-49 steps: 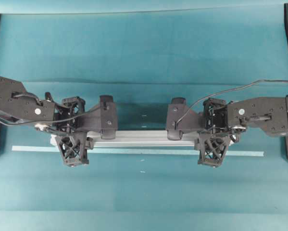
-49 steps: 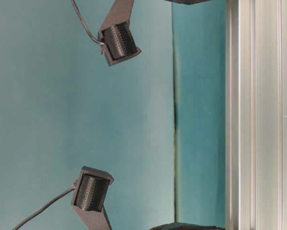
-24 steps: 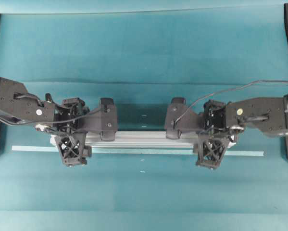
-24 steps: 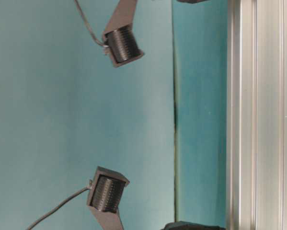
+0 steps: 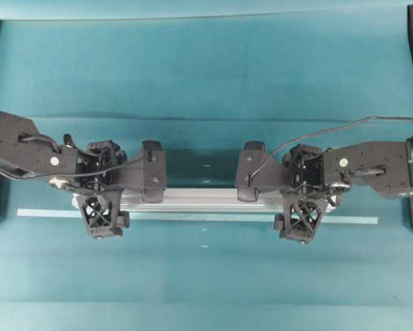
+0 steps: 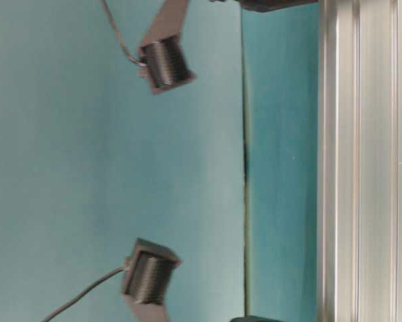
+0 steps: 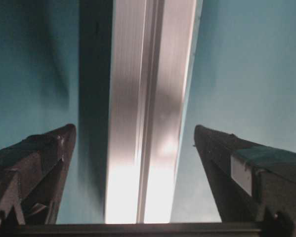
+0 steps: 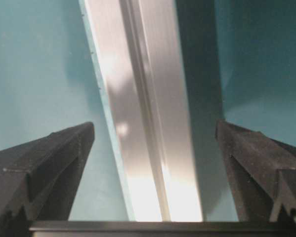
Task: Lift the metal rail with both hands.
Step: 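Open both grippers and release the rail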
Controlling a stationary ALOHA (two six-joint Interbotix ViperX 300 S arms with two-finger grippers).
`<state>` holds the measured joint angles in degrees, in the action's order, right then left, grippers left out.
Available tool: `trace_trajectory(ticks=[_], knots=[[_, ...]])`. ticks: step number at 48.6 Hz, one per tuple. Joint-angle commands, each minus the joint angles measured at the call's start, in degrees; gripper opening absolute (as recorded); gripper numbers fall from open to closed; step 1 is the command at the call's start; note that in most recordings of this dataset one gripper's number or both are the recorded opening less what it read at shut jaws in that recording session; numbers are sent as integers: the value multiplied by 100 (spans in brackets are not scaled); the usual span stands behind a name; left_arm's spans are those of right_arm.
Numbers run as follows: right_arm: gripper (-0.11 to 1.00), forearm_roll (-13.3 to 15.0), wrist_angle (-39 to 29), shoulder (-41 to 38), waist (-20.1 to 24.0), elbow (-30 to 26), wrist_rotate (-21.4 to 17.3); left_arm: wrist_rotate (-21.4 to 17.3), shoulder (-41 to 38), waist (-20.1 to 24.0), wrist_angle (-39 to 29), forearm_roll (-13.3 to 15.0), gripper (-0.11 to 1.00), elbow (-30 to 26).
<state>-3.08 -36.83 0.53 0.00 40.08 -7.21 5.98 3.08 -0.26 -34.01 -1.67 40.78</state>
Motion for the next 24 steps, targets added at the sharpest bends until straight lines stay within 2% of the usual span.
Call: trace_trajectory(ticks=[1,16,24], knots=[[100,53,0,255,-53,-70,9,-9,352,35,-105,0,97,-105],[100,123,158,1758,-158,35,-105,-18,1898,35,-352,0,97,18],[100,158,1028,2602,-185,387,-35,-18,2769,35,-246,0,97,220]])
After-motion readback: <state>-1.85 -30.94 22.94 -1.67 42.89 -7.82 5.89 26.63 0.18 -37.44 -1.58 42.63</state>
